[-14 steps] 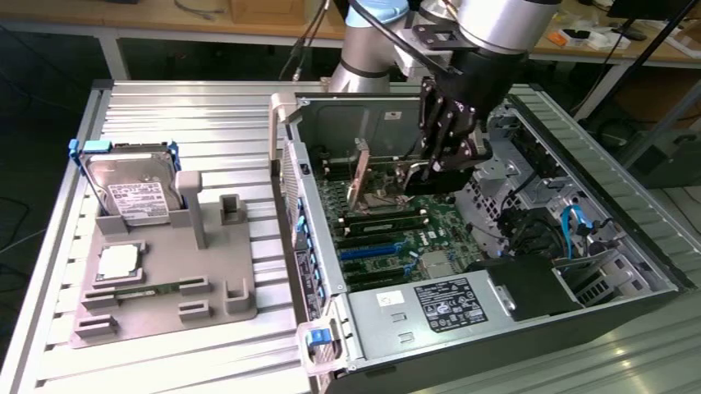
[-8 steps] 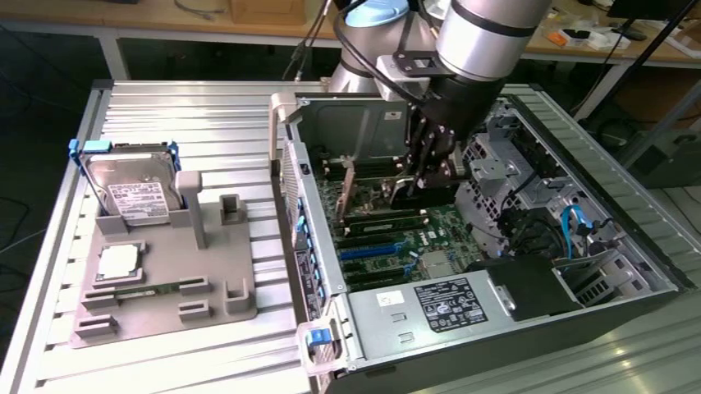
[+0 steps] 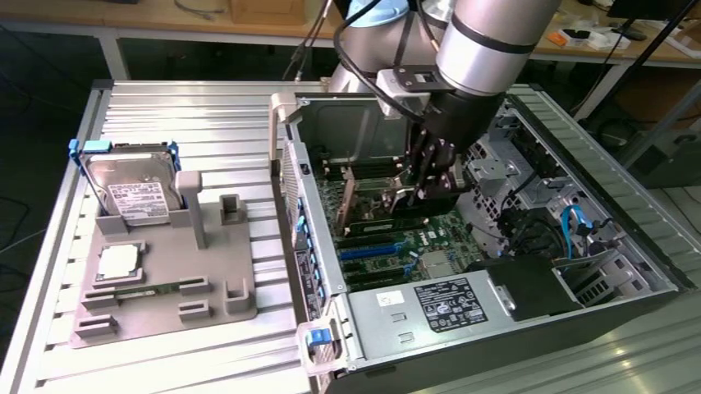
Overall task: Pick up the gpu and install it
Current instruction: 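Insert the gpu into the slot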
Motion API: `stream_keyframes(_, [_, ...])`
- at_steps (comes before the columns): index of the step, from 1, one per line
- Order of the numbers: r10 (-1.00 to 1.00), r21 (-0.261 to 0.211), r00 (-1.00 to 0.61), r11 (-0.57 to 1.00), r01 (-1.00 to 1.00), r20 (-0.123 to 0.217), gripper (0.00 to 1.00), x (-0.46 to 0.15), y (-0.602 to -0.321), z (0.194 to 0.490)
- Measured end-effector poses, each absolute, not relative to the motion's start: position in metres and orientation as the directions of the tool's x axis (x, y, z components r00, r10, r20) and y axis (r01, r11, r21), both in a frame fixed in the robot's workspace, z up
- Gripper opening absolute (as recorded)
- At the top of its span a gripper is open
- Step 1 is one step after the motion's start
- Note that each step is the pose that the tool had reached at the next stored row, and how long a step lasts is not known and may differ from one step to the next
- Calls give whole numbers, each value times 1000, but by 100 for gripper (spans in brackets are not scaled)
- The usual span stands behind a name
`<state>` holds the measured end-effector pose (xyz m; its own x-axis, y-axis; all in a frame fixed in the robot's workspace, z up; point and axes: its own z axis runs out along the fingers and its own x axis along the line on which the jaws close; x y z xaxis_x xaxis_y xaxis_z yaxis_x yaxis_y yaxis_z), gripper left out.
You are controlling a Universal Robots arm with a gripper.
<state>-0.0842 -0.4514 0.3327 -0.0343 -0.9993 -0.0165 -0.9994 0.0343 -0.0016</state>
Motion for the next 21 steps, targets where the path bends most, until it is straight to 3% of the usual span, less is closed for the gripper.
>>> stream_keyframes(21, [-999, -2, -34, 34, -999, -17, 27, -92, -456, 304])
